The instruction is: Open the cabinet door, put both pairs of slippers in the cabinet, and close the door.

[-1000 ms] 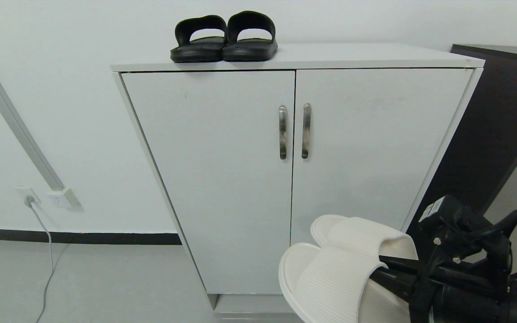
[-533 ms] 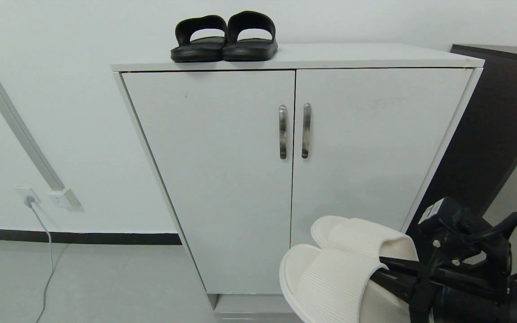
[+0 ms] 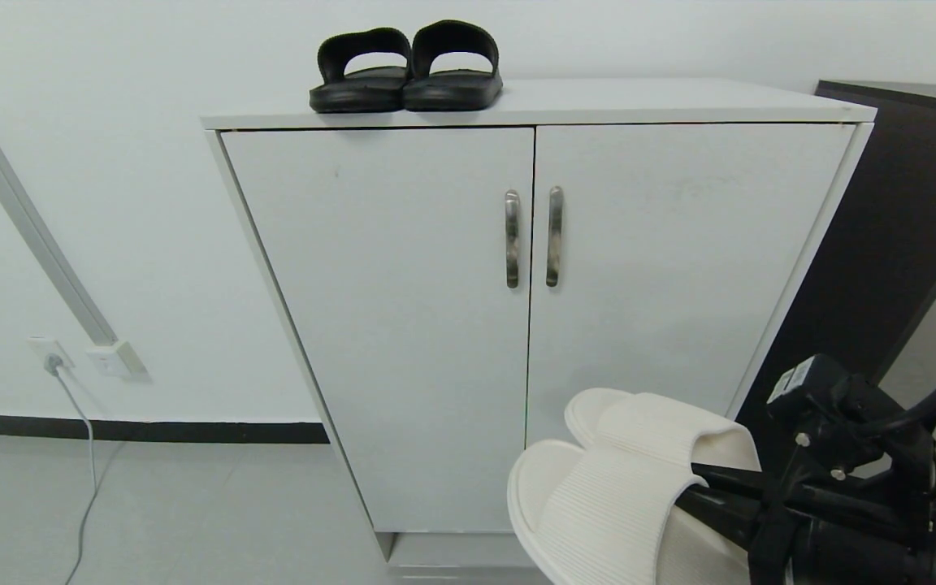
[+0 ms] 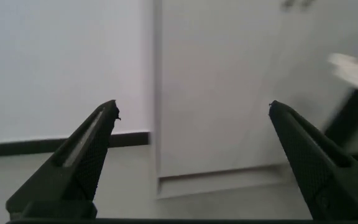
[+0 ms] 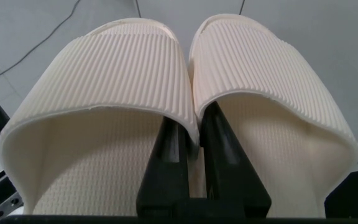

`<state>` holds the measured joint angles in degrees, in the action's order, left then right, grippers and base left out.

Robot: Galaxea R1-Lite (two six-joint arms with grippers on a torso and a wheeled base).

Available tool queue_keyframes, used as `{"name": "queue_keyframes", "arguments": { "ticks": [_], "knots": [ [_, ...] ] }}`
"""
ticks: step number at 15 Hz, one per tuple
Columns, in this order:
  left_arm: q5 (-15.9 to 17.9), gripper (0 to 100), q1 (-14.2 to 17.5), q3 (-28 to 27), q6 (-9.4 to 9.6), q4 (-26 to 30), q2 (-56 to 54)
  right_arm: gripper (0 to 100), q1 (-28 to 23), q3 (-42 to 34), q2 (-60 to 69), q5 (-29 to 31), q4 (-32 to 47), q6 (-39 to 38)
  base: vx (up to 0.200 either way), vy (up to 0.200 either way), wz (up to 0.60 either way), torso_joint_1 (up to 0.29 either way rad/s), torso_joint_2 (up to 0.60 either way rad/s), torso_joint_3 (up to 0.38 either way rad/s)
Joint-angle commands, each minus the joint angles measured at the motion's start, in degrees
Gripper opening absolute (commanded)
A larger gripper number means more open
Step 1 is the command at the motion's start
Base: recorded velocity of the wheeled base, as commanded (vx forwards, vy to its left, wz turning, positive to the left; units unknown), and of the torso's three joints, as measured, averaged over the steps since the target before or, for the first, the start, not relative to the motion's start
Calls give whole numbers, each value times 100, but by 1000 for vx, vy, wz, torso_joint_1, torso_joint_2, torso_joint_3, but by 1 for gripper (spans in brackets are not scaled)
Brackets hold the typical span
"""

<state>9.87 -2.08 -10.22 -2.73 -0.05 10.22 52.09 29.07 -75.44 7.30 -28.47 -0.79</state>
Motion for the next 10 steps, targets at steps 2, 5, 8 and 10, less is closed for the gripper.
{"name": "queue_keyframes", "arguments": {
  "ticks": [2,5,8,10],
  "knots": [
    [1131,100,-108,-587,-17,-382,1615,0,3,-7,11,-1,-1,9,0,0,0,0,0,0],
    [1825,100,-187,-798,-8,-1076,2494,0,12,-7,-6,-1,8,9,0,0,0,0,0,0],
    [1948,100,-723,-1026,-17,-1946,3566,0,29,-7,-15,-1,-1,9,0,0,0,0,0,0],
    [1913,100,-1207,-1343,-26,-2368,4217,0,38,-7,-6,-1,8,0,0,0,0,0,0,0]
  ]
}}
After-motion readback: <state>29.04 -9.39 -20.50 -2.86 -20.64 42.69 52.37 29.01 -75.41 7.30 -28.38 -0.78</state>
